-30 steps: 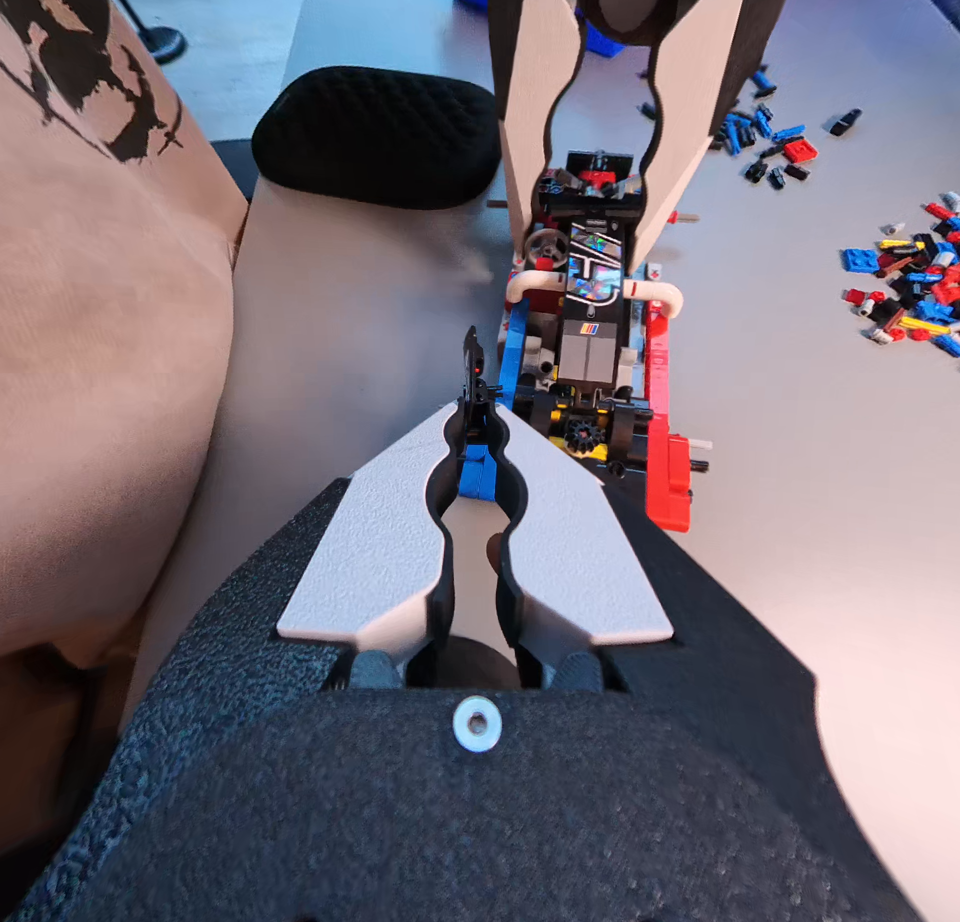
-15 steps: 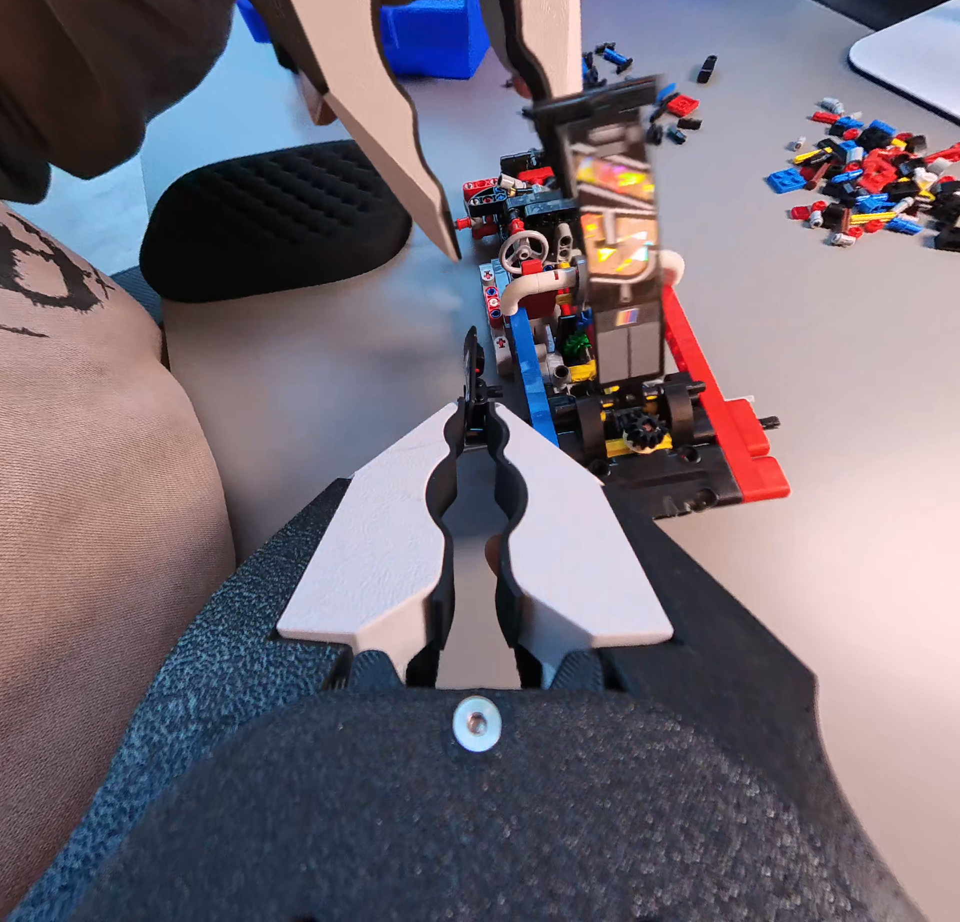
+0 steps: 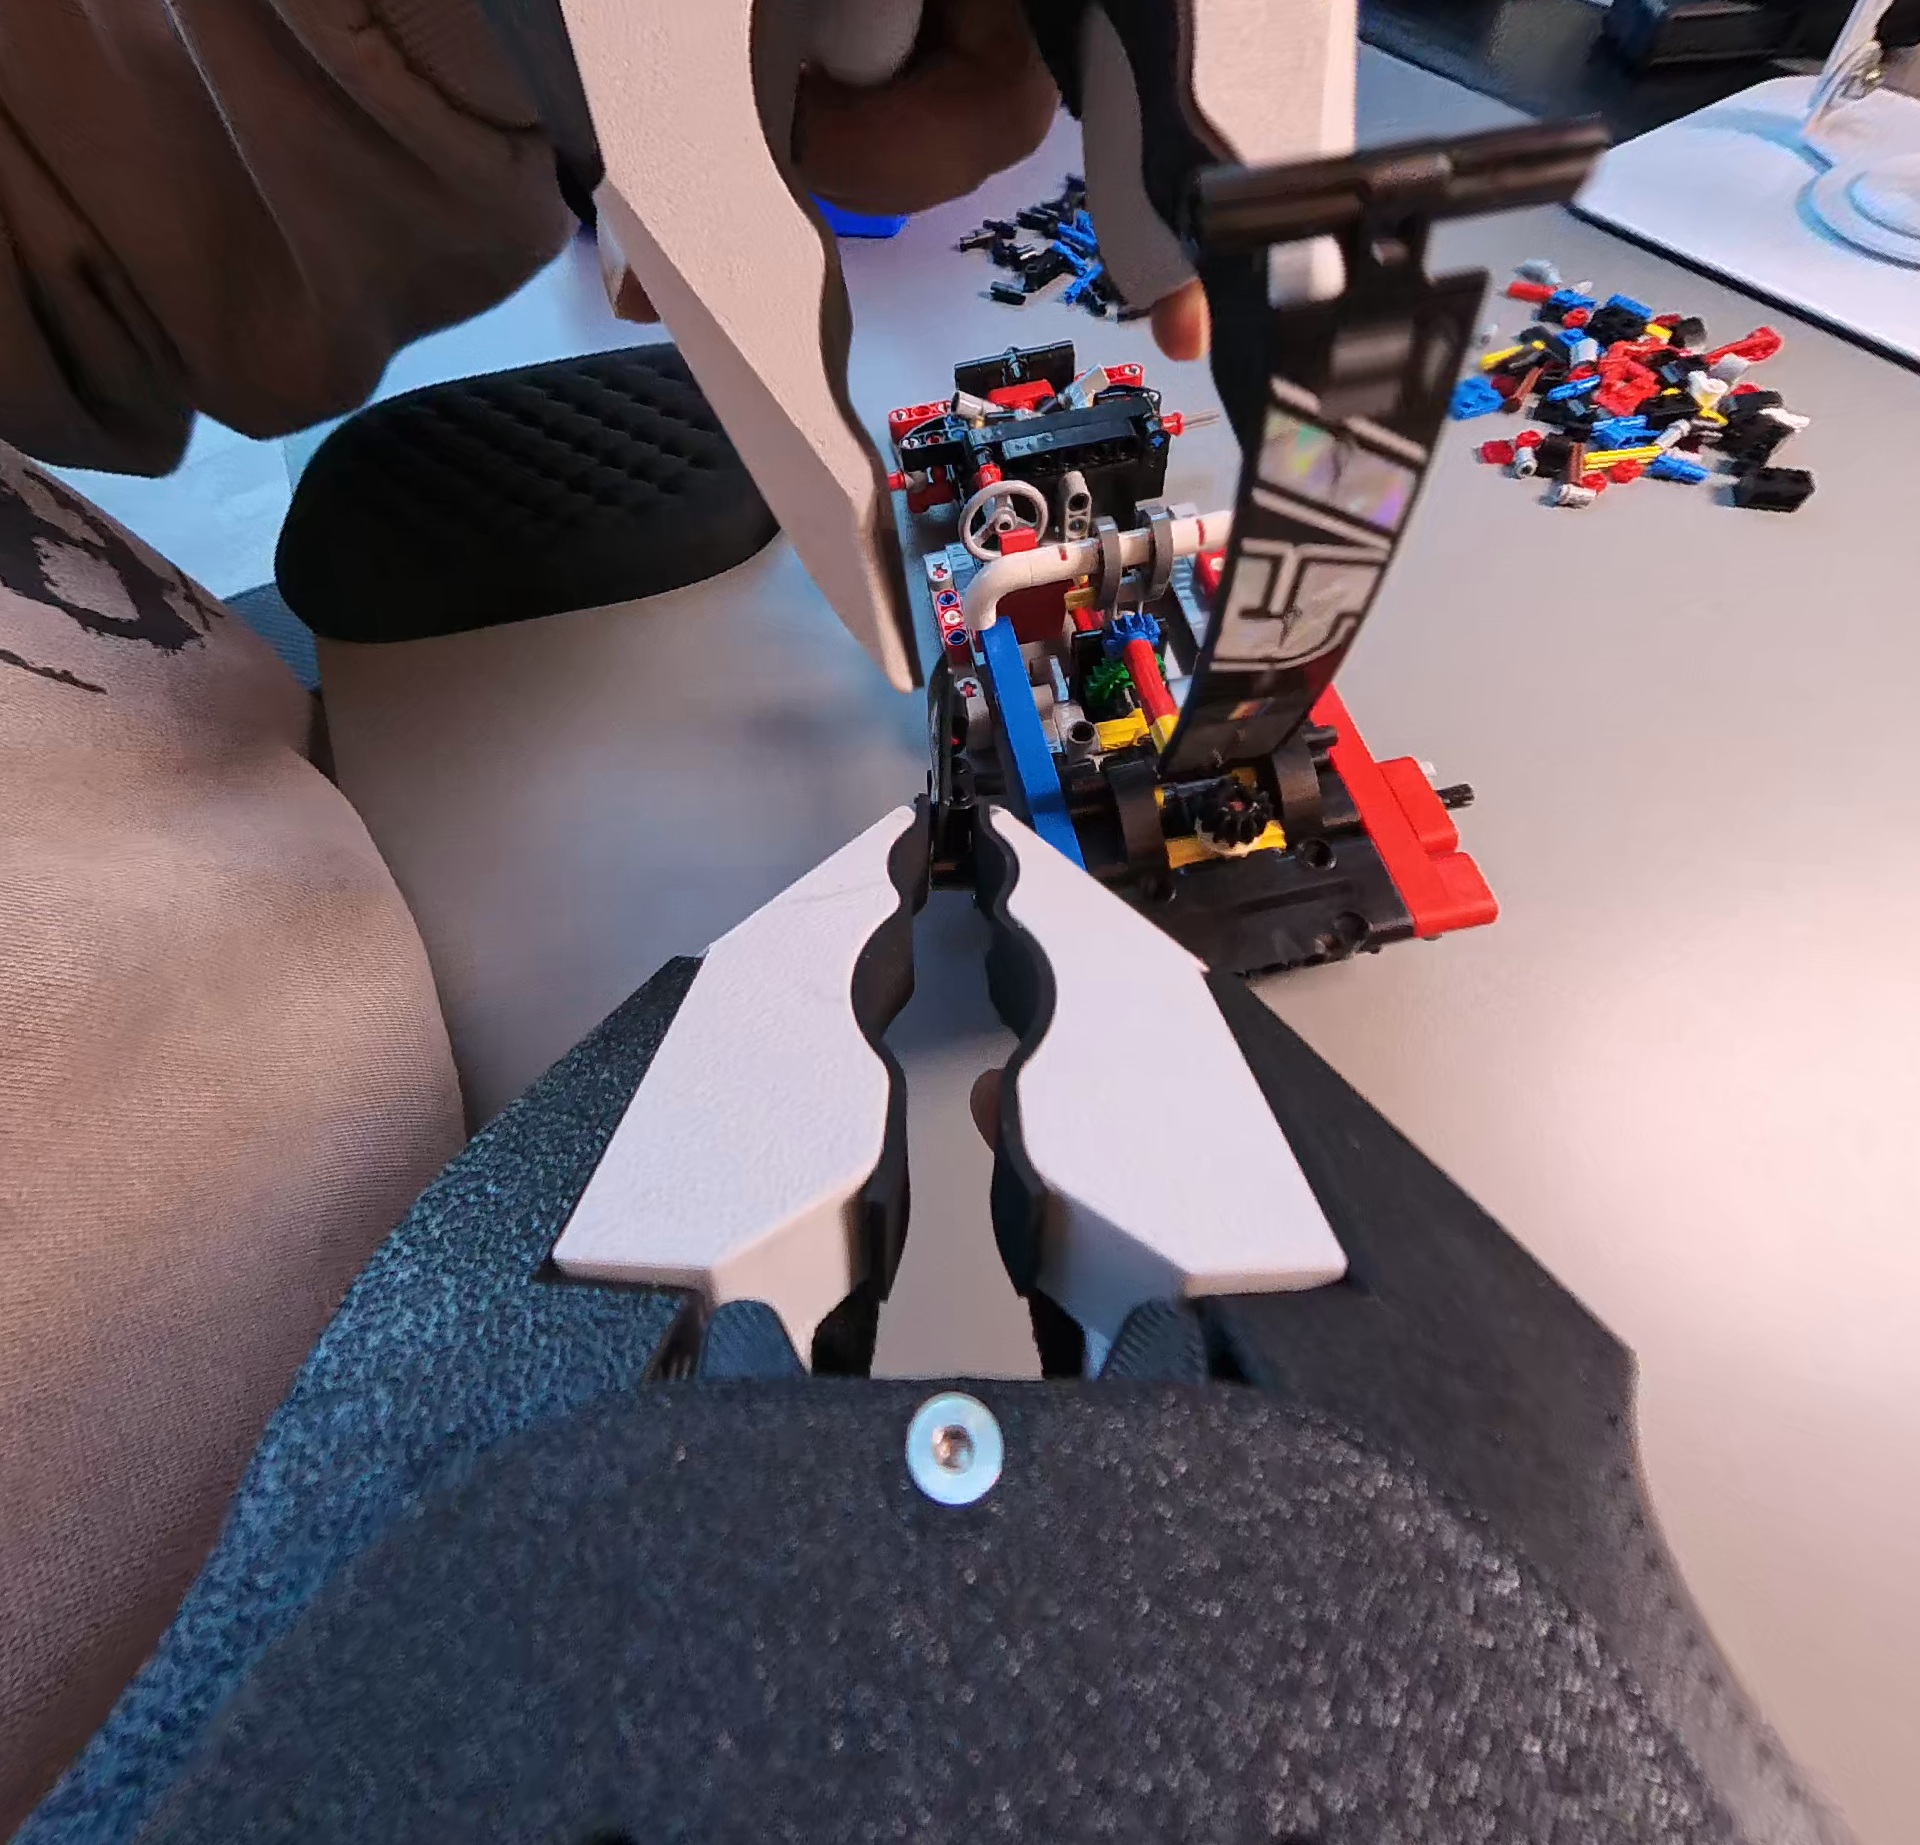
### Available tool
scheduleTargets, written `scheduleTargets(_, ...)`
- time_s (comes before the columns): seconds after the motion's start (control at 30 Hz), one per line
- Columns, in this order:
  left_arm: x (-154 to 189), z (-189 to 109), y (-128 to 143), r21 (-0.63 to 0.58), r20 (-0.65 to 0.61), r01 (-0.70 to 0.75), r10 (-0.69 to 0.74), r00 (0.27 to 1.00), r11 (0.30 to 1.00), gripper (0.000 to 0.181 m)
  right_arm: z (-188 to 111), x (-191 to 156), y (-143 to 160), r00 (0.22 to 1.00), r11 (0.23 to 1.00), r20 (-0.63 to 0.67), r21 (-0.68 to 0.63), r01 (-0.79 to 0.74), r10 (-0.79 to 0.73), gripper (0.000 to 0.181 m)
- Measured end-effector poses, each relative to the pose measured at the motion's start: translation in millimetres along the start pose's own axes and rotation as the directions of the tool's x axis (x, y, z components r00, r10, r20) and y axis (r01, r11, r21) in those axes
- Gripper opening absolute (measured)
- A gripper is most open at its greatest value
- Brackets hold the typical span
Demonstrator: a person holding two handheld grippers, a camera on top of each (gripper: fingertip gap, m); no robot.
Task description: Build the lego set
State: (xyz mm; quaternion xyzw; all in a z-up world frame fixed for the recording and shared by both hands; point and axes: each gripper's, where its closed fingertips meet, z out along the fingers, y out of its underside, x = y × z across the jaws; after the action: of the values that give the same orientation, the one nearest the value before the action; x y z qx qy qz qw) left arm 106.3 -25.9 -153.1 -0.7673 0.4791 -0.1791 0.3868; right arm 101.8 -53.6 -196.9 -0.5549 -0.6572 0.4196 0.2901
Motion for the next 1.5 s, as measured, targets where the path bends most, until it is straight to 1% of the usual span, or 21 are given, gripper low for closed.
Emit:
scheduleTargets(0.07, 4, 10, -7, 0.013, -0.036, -0.034, 0.035, 0.999, 0.999, 0.054, -2, 0, 2, 1.000, 1.000, -0.011, 0.011, -0.003, 0.004, 0.005)
scheduleTargets(0.13, 9, 16, -8, 0.008, -0.078, -0.057, 0.057, 0.995, 0.998, 0.060, -3, 1, 3, 0.999, 1.000, -0.032, 0.018, -0.003, 0.004, 0.005)
scheduleTargets(0.17, 9, 16, -8, 0.002, -0.084, -0.062, 0.062, 0.995, 0.998, 0.060, -4, 3, 4, 0.999, 1.000, -0.045, 0.020, -0.002, 0.003, 0.005)
scheduleTargets(0.23, 8, 8, -3, -0.015, -0.078, -0.050, 0.049, 0.996, 0.999, 0.053, -5, 3, 5, 0.998, 1.000, -0.058, 0.022, -0.003, 0.004, 0.005)
scheduleTargets(0.3, 11, 0, 11, -0.072, -0.078, -0.022, 0.016, 0.997, 0.997, 0.049, -5, 1, 5, 0.999, 0.999, -0.053, 0.032, -0.002, 0.004, 0.005)
scheduleTargets(0.33, 13, -3, 24, -0.132, -0.080, -0.013, 0.002, 0.997, 0.991, 0.049, -5, 1, 3, 0.999, 0.999, -0.051, 0.039, 0.004, -0.002, 0.004)
scheduleTargets(0.37, 16, -4, 38, -0.194, -0.076, -0.018, 0.003, 0.997, 0.981, 0.048, -4, 0, 1, 0.999, 0.999, -0.048, 0.042, 0.017, -0.015, 0.005)
scheduleTargets(0.43, 16, -1, 58, -0.281, -0.044, -0.044, 0.033, 0.998, 0.959, 0.041, 1, 0, 0, 0.998, 0.999, -0.044, 0.018, 0.038, -0.037, 0.005)
scheduleTargets(0.53, 17, 5, 69, -0.341, -0.046, -0.078, 0.066, 0.997, 0.937, 0.037, 10, 0, -1, 0.998, 0.998, -0.042, -0.040, 0.048, -0.050, 0.005)
scheduleTargets(0.63, 16, 8, 74, -0.382, -0.077, -0.076, 0.050, 0.996, 0.921, 0.028, 16, 0, -1, 0.998, 0.995, -0.043, -0.093, 0.041, -0.045, 0.005)
scheduleTargets(0.7, 14, 11, 76, -0.395, -0.094, -0.074, 0.039, 0.995, 0.916, 0.022, 18, 2, 2, 0.998, 0.991, -0.045, -0.123, 0.046, -0.052, 0.005)
scheduleTargets(0.9, 16, 16, 82, -0.430, -0.127, -0.082, 0.029, 0.991, 0.899, 0.020, 19, 2, 3, 0.999, 0.991, -0.011, -0.124, 0.047, -0.049, 0.004)
scheduleTargets(1.13, 14, 17, 82, -0.409, -0.099, -0.044, 0.004, 0.995, 0.912, 0.018, 18, 5, 4, 0.993, 0.990, -0.035, -0.094, 0.109, -0.113, 0.005)
scheduleTargets(1.23, 13, 18, 82, -0.403, -0.086, -0.039, 0.005, 0.996, 0.915, 0.018, 18, 5, 4, 0.993, 0.991, -0.039, -0.086, 0.106, -0.110, 0.005)
scheduleTargets(1.27, 13, 18, 82, -0.403, -0.078, -0.039, 0.008, 0.997, 0.914, 0.016, 18, 6, 5, 0.993, 0.990, -0.045, -0.096, 0.108, -0.113, 0.010)
scheduleTargets(1.4, 12, 18, 81, -0.403, -0.056, -0.023, 0.000, 0.998, 0.915, 0.015, 15, 10, 5, 0.977, 0.977, -0.085, -0.105, 0.187, -0.197, 0.013)
scheduleTargets(1.5, 11, 18, 81, -0.405, -0.043, -0.023, 0.006, 0.999, 0.914, 0.015, 10, 11, 1, 0.972, 0.975, -0.101, -0.100, 0.200, -0.210, 0.012)
